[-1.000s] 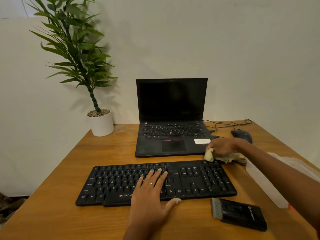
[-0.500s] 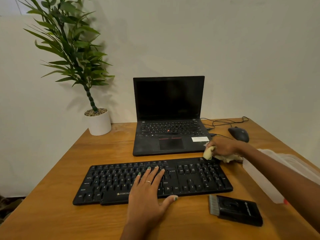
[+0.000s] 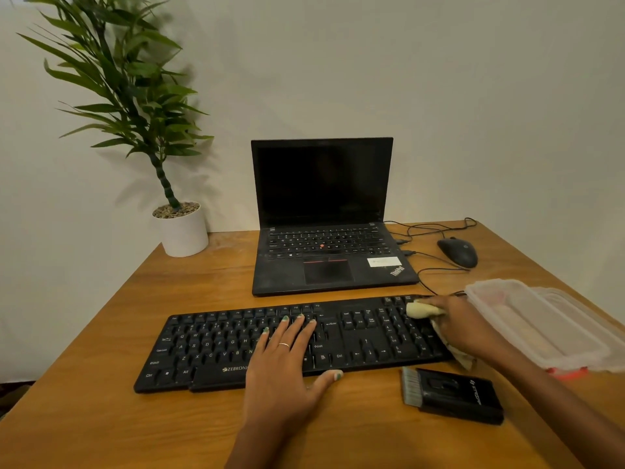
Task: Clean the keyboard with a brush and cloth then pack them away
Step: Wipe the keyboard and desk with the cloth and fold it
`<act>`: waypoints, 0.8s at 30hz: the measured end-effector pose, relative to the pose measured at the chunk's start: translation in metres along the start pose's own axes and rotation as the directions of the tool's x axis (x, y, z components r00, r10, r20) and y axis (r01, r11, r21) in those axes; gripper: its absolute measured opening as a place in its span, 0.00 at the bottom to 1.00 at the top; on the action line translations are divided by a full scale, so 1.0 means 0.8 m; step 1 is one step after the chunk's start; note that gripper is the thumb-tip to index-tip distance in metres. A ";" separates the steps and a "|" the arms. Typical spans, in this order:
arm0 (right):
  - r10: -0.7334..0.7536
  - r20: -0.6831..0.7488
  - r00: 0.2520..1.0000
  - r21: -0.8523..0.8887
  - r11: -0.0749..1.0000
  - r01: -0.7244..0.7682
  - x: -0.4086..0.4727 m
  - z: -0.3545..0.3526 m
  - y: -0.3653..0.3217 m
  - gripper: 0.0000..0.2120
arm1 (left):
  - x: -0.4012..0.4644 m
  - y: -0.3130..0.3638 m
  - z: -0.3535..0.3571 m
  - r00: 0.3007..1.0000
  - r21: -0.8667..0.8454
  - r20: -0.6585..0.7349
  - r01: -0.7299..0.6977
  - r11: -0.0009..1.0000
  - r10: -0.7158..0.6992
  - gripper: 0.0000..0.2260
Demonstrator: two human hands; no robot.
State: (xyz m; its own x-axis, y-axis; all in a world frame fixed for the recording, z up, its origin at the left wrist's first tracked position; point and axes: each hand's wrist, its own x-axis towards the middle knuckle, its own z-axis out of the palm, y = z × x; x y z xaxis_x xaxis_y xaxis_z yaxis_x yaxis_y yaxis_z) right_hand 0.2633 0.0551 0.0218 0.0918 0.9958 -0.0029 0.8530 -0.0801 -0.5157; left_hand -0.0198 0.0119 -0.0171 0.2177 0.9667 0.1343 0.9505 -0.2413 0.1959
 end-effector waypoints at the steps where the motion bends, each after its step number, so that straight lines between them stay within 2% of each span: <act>1: -0.005 0.012 1.000 -0.005 1.000 0.005 -0.009 -0.002 0.005 0.20 | 0.000 0.000 0.001 1.000 0.001 -0.001 -0.002 1.000 0.002 0.38; 5: -0.029 0.028 0.999 0.006 1.000 0.029 -0.028 -0.004 0.015 0.21 | 0.001 -0.001 0.002 1.000 0.001 0.006 -0.010 1.000 0.010 0.40; 9: 0.004 0.090 0.996 0.113 0.994 -0.014 -0.017 -0.002 0.000 0.22 | 0.002 -0.001 0.002 1.000 0.008 0.008 -0.015 1.000 0.015 0.47; 15: 0.015 0.113 0.994 0.279 0.959 -0.046 -0.003 -0.004 -0.007 0.24 | 0.002 -0.003 0.005 1.000 0.012 -0.014 -0.009 1.000 0.009 0.45; 24: 0.036 0.145 0.989 0.254 0.964 -0.073 -0.065 -0.006 0.043 0.28 | 0.004 -0.004 0.010 1.000 0.031 -0.028 -0.003 1.000 0.004 0.45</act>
State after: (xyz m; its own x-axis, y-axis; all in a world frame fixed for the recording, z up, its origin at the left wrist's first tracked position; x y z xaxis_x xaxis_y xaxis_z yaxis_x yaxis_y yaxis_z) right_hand 0.2904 0.0004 0.0083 0.0473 0.9882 -0.1459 0.6855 -0.1384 -0.7148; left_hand -0.0203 0.0165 -0.0254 0.2152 0.9630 0.1622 0.9561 -0.2416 0.1656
